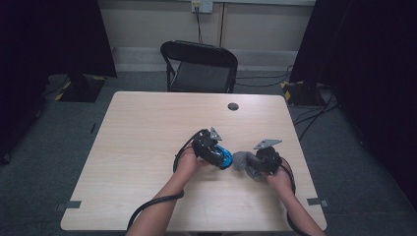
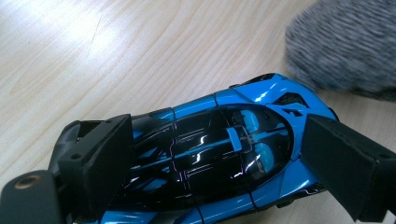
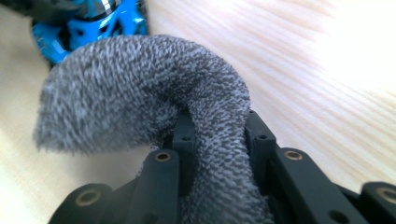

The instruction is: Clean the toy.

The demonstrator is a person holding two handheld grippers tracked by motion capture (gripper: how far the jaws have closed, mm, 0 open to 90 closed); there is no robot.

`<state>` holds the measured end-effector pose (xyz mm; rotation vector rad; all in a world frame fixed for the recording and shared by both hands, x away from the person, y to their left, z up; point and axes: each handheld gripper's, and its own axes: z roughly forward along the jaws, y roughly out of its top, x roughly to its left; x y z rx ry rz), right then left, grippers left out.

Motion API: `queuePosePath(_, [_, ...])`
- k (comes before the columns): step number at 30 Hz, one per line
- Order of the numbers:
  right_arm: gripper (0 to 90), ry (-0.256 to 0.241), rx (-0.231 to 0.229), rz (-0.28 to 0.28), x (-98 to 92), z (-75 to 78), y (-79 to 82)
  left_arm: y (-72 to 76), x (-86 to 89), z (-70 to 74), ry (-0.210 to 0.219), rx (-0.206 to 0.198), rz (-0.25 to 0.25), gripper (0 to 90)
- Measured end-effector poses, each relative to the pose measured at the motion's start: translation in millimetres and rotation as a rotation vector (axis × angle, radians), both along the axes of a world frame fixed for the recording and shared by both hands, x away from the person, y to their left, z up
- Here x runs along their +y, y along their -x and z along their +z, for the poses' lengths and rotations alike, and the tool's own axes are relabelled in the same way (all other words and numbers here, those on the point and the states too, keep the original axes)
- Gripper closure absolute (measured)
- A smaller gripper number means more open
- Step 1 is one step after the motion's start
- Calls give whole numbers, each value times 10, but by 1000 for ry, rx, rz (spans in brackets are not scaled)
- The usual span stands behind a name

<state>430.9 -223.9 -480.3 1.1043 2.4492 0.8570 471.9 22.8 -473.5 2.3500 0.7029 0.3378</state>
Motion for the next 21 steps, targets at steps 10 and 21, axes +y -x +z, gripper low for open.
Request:
queuePosePath(10, [711,-38,-35,-96,-84,54,-38,21,-30,2,-1,1,0,98])
queuePosePath(21, [706,-126,-39,-11,-141,251,126,32,-40,-2,0,-3,1,93])
